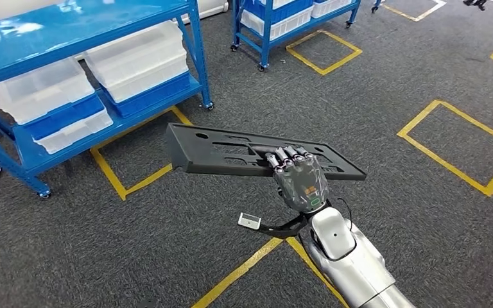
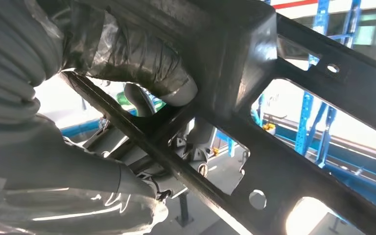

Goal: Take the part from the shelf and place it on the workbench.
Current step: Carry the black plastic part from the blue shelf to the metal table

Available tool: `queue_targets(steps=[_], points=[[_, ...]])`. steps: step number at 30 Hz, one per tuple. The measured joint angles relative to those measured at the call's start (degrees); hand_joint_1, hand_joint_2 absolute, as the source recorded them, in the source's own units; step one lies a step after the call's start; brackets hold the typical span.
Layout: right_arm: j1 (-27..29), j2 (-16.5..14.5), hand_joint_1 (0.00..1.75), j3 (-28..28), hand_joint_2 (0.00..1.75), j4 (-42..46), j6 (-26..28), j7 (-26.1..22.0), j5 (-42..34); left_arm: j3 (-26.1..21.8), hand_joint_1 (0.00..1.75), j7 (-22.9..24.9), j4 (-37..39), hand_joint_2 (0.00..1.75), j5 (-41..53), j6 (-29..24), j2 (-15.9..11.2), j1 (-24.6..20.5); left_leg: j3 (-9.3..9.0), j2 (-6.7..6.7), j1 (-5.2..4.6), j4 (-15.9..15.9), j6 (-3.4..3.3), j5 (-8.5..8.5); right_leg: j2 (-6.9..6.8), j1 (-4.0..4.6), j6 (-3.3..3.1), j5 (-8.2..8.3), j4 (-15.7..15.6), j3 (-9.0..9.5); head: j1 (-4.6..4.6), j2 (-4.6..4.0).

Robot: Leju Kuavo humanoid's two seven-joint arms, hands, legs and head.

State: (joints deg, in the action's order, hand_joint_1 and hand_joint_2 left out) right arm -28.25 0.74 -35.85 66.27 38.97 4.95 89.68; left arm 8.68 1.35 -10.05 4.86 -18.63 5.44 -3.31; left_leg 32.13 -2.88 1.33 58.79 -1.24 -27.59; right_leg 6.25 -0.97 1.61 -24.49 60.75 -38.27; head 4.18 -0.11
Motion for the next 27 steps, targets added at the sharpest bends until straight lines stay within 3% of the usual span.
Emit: queue_targets(steps=[2, 3, 5, 6, 7, 10, 11, 13, 14, 16, 18, 19, 20, 21, 23, 25, 27], points=[[-0.1, 0.1, 1.75, 0.0, 1.75, 0.2, 0.0, 0.1, 0.0, 0.0, 0.00, 0.0, 0.0, 1.75, 0.1, 0.0, 0.0, 0.0, -0.08, 1.77, -0.07, -0.5, -0.52, 0.42, -4.18, 0.19, 0.31, -2.88, 4.6, -2.18, 0.25, 0.00], [-0.2, 0.2, 1.75, 0.0, 1.75, 0.2, 0.0, 0.2, 0.0, 0.0, 0.00, 0.0, 0.0, 1.75, 0.1, 0.0, 0.0, 0.1, -0.01, 2.64, -0.18, -0.6, -0.65, 0.45, -5.29, 0.13, 0.48, -4.75, 8.2, -3.80, 0.35, 0.00], [-0.1, 0.2, 1.75, 0.0, 1.75, 0.3, 0.0, 0.5, 0.0, 0.0, 0.00, 0.0, 0.0, 1.75, 0.4, 0.0, 0.0, 0.2, 0.11, 4.46, -0.27, -0.5, -0.71, 0.42, -5.88, -0.02, 0.78, -6.69, 13.5, -6.01, 0.35, 0.00], [0.0, 0.3, 1.75, 0.0, 1.75, 0.3, 0.0, 0.7, 0.0, 0.0, 0.00, -0.1, 0.0, 1.75, 0.5, 0.0, 0.0, 0.2, 0.13, 5.29, -0.28, -0.5, -0.70, 0.39, -6.03, -0.06, 0.84, -6.20, 13.5, -5.71, 0.35, 0.00], [0.1, 0.4, 1.75, 0.0, 1.75, 0.3, 0.0, 0.8, 0.0, 0.0, 0.00, -0.1, 0.0, 1.75, 0.6, 0.0, 0.0, 0.2, 0.11, 6.06, -0.28, -0.5, -0.64, 0.35, -6.31, -0.08, 0.80, -4.86, 11.3, -4.26, 0.35, 0.00], [-0.1, 0.6, 1.75, 0.0, 1.75, 0.8, 0.0, 1.2, 0.0, 0.0, 0.00, -0.2, 0.0, 1.75, 0.7, 0.0, 0.0, 0.0, -0.15, 8.08, -0.56, -0.4, -0.09, 0.01, -9.34, 0.62, -0.07, -1.09, 0.4, 2.08, 0.34, 0.00], [-0.2, 0.7, 1.75, 0.0, 1.75, 1.0, 0.0, 1.3, 0.0, 0.0, 0.00, -0.2, 0.0, 1.75, 0.7, 0.0, 0.1, 0.0, -0.26, 8.61, -0.69, -0.4, 0.18, -0.12, -9.95, 0.94, -0.44, -0.82, -1.3, 2.94, 0.32, 0.00], [-0.3, 1.0, 1.75, 0.0, 1.75, 1.2, 0.0, 1.7, 0.0, 0.0, 0.00, -0.3, 0.0, 1.75, 0.7, -0.1, 0.1, -0.1, -0.53, 9.69, -0.80, -0.5, 0.80, -0.26, -9.03, 1.23, -1.10, -0.78, -1.8, 2.86, 0.30, 0.00], [-0.3, 1.2, 1.75, 0.0, 1.75, 1.3, 0.0, 1.9, 0.0, 0.0, 0.00, -0.4, 0.0, 1.75, 0.7, -0.1, 0.2, -0.2, -0.60, 9.53, -0.71, -0.4, 1.15, -0.53, -8.42, 1.11, -1.44, -0.64, -2.0, 2.91, 0.30, 0.00], [-0.4, 1.5, 1.75, 0.0, 1.75, 1.5, 0.0, 2.3, 0.0, 0.0, 0.00, -0.5, 0.0, 1.75, 0.8, -0.1, 0.2, -0.2, 0.21, 7.30, -0.46, 1.9, 1.61, -2.43, -7.25, 0.74, -2.22, -0.23, -2.6, 3.06, 0.28, 0.00], [-0.5, 1.6, 1.75, 0.0, 1.75, 1.7, 0.0, 2.5, 0.0, 0.0, 0.00, -0.5, 0.0, 1.75, 0.8, 0.0, 0.2, 0.0, 3.00, 4.42, -0.27, 8.3, 1.78, -6.04, -6.03, 0.55, -2.65, -0.03, -2.7, 3.05, 0.23, 0.00], [-0.5, 1.6, 1.75, 0.0, 1.75, 1.7, 0.0, 2.6, 0.0, 0.0, 0.00, -0.5, 0.0, 1.75, 0.8, 0.0, 0.2, 0.1, 4.70, 3.80, -0.26, 11.9, 1.85, -7.53, -5.31, 0.57, -2.72, -0.01, -2.7, 3.01, 0.21, 0.00], [-0.5, 1.7, 1.75, 0.0, 1.75, 1.7, 0.0, 2.7, 0.0, 0.0, 0.00, -0.5, 0.0, 1.75, 0.8, 0.0, 0.2, 0.2, 5.99, 3.49, -0.25, 14.5, 1.92, -8.18, -4.54, 0.60, -2.74, -0.02, -2.6, 2.97, 0.22, 0.00], [-0.4, 1.7, 1.75, 0.0, 1.75, 1.7, 0.0, 2.8, 0.0, 0.0, 0.00, -0.5, 0.0, 1.75, 0.9, 0.0, 0.2, 0.2, 6.53, 3.34, -0.23, 15.3, 1.94, -7.77, -3.73, 0.61, -2.73, -0.05, -2.4, 2.93, 0.21, 0.00], [-0.4, 1.9, 1.75, 0.0, 1.75, 1.7, 0.0, 3.0, 0.0, 0.0, 0.00, -0.5, 0.0, 1.75, 1.0, 0.0, 0.2, 0.2, 4.71, 2.66, -0.09, 10.7, 1.89, -4.04, -2.03, 0.51, -2.54, -0.23, -1.8, 2.85, 0.21, 0.00], [-0.5, 2.0, 1.75, 0.0, 1.75, 1.8, 0.0, 3.3, 0.0, 0.0, 0.00, -0.5, 0.0, 1.75, 1.2, 0.0, 0.2, 0.3, 1.82, -0.20, 0.20, 4.0, 1.74, -1.10, -0.38, 0.44, -2.03, -0.50, -1.1, 2.44, 0.23, 0.00], [-0.6, 2.2, 1.75, 0.0, 1.75, 1.9, 0.0, 3.5, 0.0, 0.0, 0.00, -0.4, 0.0, 1.75, 1.4, 0.0, 0.2, 0.3, 0.85, -2.05, 0.22, 1.5, 1.46, -0.75, 1.05, 0.30, -1.23, -0.36, -0.7, 1.67, 0.23, 0.00]])
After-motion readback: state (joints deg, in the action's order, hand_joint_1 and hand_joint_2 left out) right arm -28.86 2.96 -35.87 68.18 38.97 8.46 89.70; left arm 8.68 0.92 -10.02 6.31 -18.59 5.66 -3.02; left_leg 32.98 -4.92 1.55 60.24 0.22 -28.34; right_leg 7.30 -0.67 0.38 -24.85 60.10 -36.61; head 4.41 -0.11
